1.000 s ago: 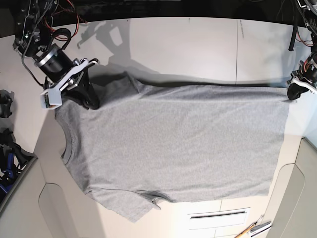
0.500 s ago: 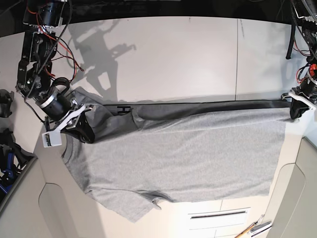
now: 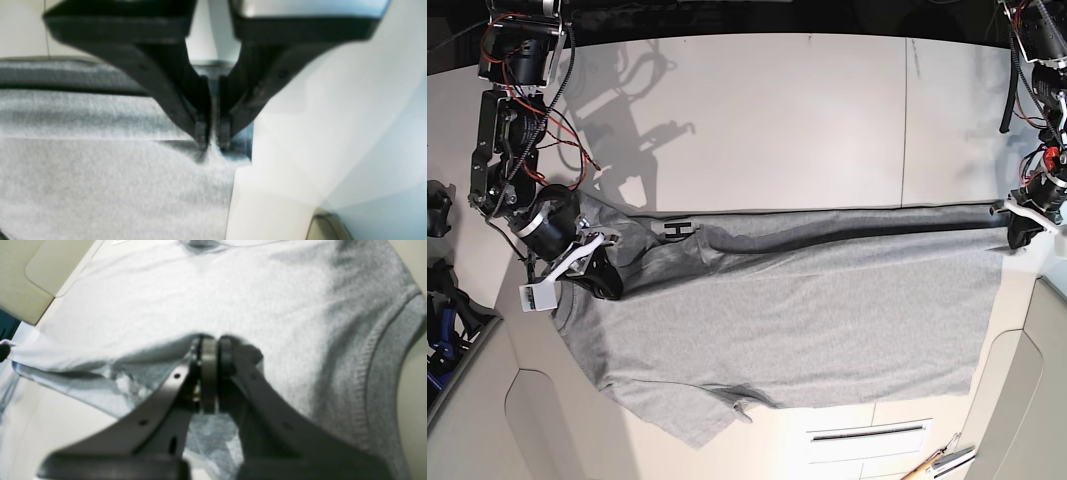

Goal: Fold the T-shirt properly
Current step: 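Lift the shoulder edge with both grippers and fold it over the shirt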

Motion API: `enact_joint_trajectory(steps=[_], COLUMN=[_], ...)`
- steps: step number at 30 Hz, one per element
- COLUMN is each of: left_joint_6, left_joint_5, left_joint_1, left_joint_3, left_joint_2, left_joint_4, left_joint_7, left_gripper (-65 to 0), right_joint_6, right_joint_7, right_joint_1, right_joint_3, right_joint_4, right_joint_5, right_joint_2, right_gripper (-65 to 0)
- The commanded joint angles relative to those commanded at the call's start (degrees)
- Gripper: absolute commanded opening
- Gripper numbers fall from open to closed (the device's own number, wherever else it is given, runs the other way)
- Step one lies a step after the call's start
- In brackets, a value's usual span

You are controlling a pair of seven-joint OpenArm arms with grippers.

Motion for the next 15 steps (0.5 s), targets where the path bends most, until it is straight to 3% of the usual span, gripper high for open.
enact_joint_trajectory(steps=[2,5,10,12,15], left_joint_6=[0.0,0.0,0.0,0.0,0.0], left_joint_5=[0.0,0.0,0.0,0.0,-1.3], left_joint_1=[0.0,0.0,0.0,0.0,0.0], left_joint_3=[0.0,0.0,0.0,-0.1,-1.7], left_joint_2=[0.6,1.5,2.1,2.1,2.1], left_joint_4=[0.0,0.0,0.0,0.0,0.0], left_joint_7=[0.0,-0.5,-1.0,-0.8,0.2], left_gripper=[-65.0,-62.1,-36.0,-34.0,-34.0], right_joint_6=[0.0,-0.09,-0.87,-0.87,-0.85], right_joint_7=[0.4,1.1,-0.9,-1.8,-1.8], right_joint_1=[0.0,0.0,-0.2,-0.1,-0.2], right_joint_3=[0.0,0.0,0.1,0.6,3.5], right_joint_4=[0.0,0.0,0.0,0.1,0.7], right_joint_5=[-1.2,-3.2,-2.4,0.4,1.6], right_joint_2=[0.0,0.0,0.0,0.0,0.0], right_gripper=[-62.7,-52.1,-38.9,-32.9,-32.0])
